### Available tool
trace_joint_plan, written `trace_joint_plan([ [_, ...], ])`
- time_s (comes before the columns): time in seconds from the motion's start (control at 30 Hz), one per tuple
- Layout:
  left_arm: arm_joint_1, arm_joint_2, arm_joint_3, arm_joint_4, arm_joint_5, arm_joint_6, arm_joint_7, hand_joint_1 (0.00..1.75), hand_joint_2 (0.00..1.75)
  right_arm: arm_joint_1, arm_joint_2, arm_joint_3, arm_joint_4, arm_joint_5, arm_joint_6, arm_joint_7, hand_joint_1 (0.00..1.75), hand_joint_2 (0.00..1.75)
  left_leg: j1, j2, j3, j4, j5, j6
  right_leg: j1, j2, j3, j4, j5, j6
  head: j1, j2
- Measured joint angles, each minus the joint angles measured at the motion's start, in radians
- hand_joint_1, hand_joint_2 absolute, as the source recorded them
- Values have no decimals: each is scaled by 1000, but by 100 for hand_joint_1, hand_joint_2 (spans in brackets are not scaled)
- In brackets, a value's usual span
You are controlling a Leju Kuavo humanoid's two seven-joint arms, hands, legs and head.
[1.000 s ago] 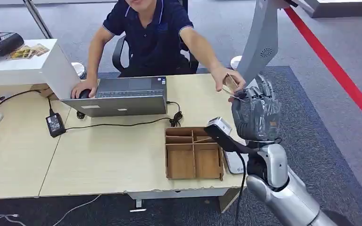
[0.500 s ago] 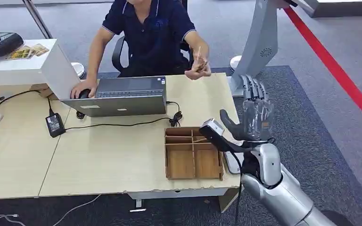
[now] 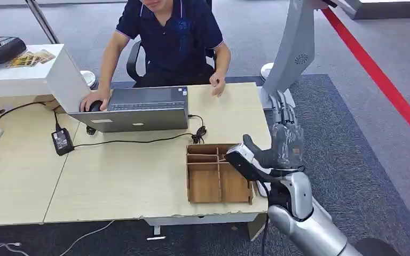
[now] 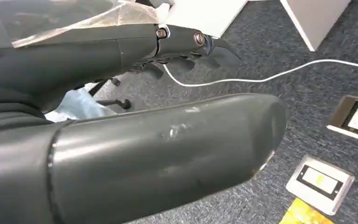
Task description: Pass the card to the sensor for recognition and then transmit it.
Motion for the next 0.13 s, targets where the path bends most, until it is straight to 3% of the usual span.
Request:
trace_joint_plan([
  [0.13,1,0,0,0,12,0,8,0,0,68,55,-68,0,-15,-2,-94,0,175,0,0,0,0,0,0,0,0,0,0,0,0,0,0],
])
